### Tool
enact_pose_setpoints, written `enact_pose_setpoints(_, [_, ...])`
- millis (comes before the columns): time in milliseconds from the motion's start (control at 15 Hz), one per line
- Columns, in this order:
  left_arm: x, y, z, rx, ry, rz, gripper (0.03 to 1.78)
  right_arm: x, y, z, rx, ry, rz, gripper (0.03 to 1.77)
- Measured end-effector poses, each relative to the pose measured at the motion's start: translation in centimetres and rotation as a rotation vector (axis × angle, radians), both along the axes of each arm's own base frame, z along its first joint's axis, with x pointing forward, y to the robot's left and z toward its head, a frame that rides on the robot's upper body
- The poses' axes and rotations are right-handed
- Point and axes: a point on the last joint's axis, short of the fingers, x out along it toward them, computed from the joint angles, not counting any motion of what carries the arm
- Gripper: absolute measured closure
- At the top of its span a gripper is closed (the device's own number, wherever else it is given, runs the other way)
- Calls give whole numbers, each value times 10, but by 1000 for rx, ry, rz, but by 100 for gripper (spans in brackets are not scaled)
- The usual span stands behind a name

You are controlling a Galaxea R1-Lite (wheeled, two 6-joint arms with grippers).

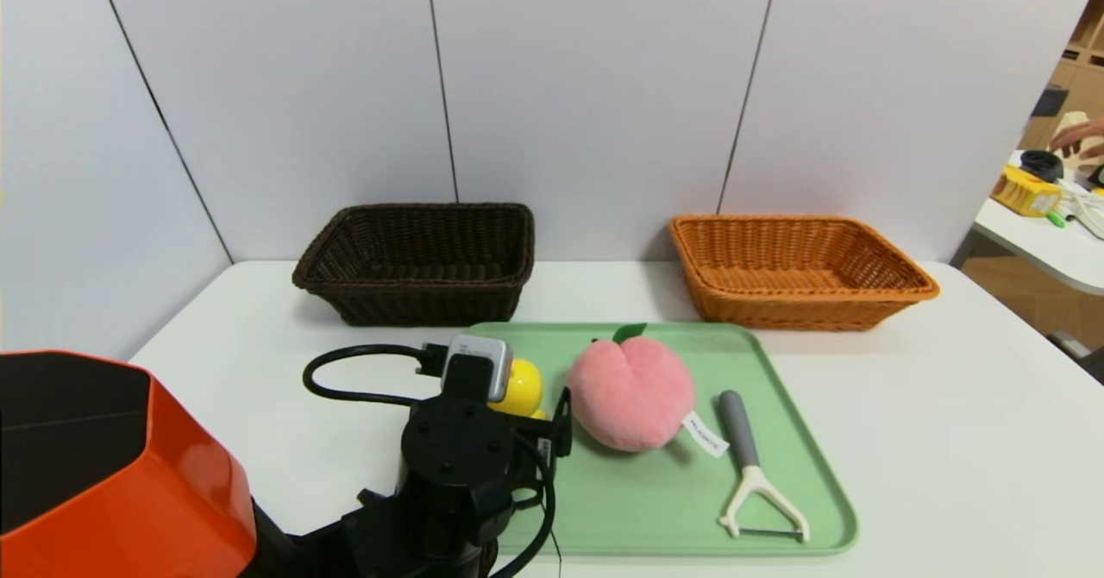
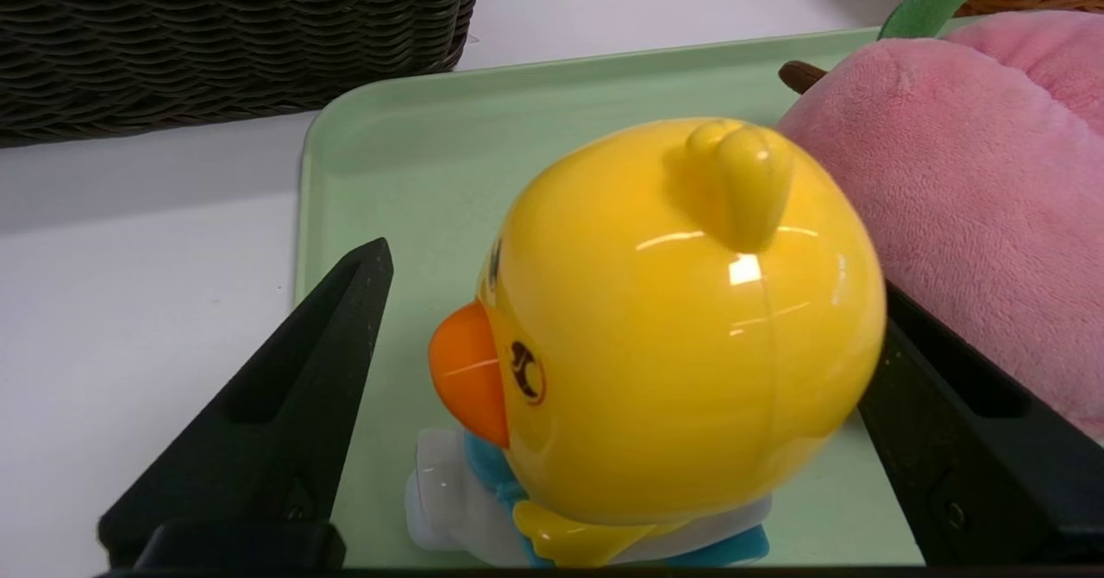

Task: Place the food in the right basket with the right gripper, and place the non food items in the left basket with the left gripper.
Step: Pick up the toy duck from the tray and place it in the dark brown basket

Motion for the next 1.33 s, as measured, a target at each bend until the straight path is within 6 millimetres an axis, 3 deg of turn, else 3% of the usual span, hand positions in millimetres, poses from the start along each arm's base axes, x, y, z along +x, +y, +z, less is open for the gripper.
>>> enact_pose_setpoints(133, [0,0,0,2,1,0,54,0,0,0,0,0,0,10])
enact_pose_setpoints(467, [0,1,0,3,-2,15,115,0,0,0,0,0,0,10])
enact_pose_setpoints(533, [0,1,0,4,-4,24,145,0,0,0,0,0,0,10])
enact_pose_setpoints(1067, [0,1,1,1,-8,31,144,0,0,0,0,0,0,10])
enact_pose_setpoints(1333, [-2,4,13,12,-39,22,144,0,0,0,0,0,0,10])
